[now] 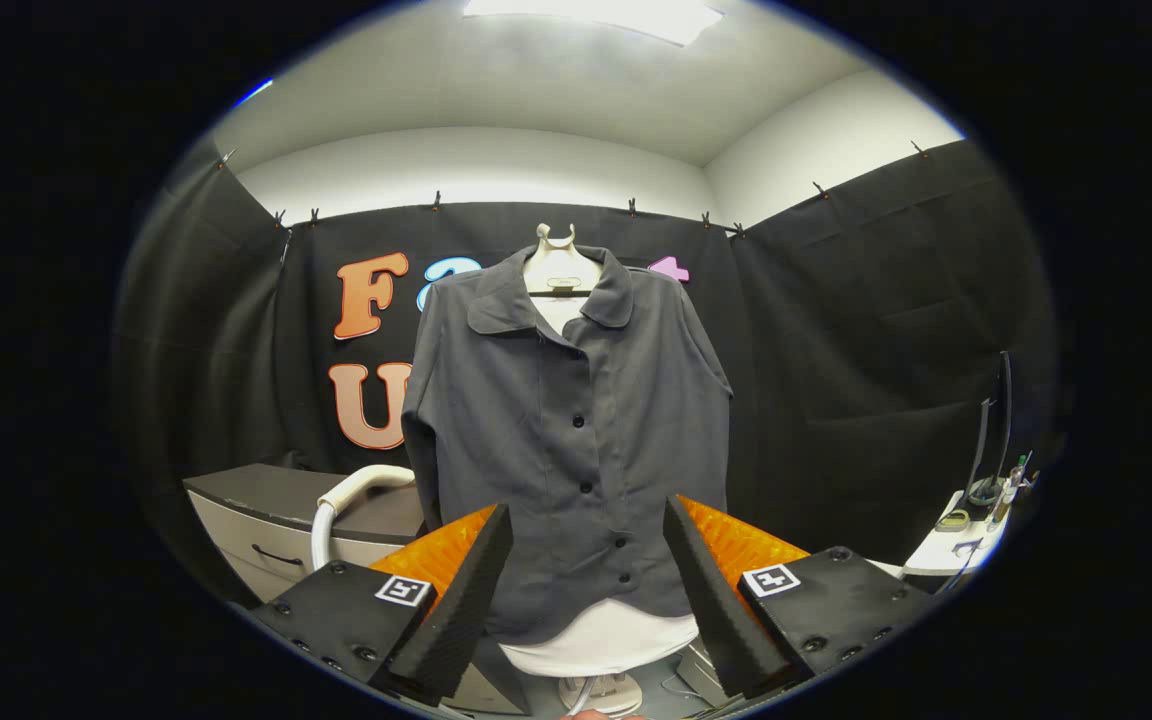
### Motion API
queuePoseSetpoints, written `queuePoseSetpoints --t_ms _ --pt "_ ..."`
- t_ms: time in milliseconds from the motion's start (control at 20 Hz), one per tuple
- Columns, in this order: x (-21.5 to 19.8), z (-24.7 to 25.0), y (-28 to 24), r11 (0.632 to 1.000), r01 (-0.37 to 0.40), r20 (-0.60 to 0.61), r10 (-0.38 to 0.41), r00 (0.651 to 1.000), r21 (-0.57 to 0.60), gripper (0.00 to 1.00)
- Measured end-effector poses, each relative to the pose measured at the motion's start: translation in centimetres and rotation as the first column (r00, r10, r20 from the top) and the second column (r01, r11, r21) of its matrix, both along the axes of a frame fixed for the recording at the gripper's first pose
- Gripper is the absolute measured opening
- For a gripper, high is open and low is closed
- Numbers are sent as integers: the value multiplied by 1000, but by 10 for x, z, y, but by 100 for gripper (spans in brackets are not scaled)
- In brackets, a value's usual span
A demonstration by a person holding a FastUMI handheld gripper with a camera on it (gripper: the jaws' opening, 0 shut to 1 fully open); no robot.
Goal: Iron the clothes twice with a garment steamer, once on the left side and once on the right side.
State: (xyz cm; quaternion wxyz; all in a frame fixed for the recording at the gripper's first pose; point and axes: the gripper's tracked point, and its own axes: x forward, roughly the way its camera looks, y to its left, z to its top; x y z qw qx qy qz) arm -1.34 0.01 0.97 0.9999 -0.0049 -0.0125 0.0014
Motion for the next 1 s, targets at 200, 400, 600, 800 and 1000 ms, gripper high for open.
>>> queuePoseSetpoints --t_ms 200,400,600,800,1000 --pt "-3 -1 6 1000 4 -12 -4 1000 -7 97" --pt "-13 4 27 1000 14 -29 -14 999 -9 97" --pt "-16 26 71 999 14 -21 -15 1000 -51 97" --pt "6 42 136 998 -61 -24 60 998 -21 97" --pt "50 62 212 985 -171 -30 171 985 23 97"
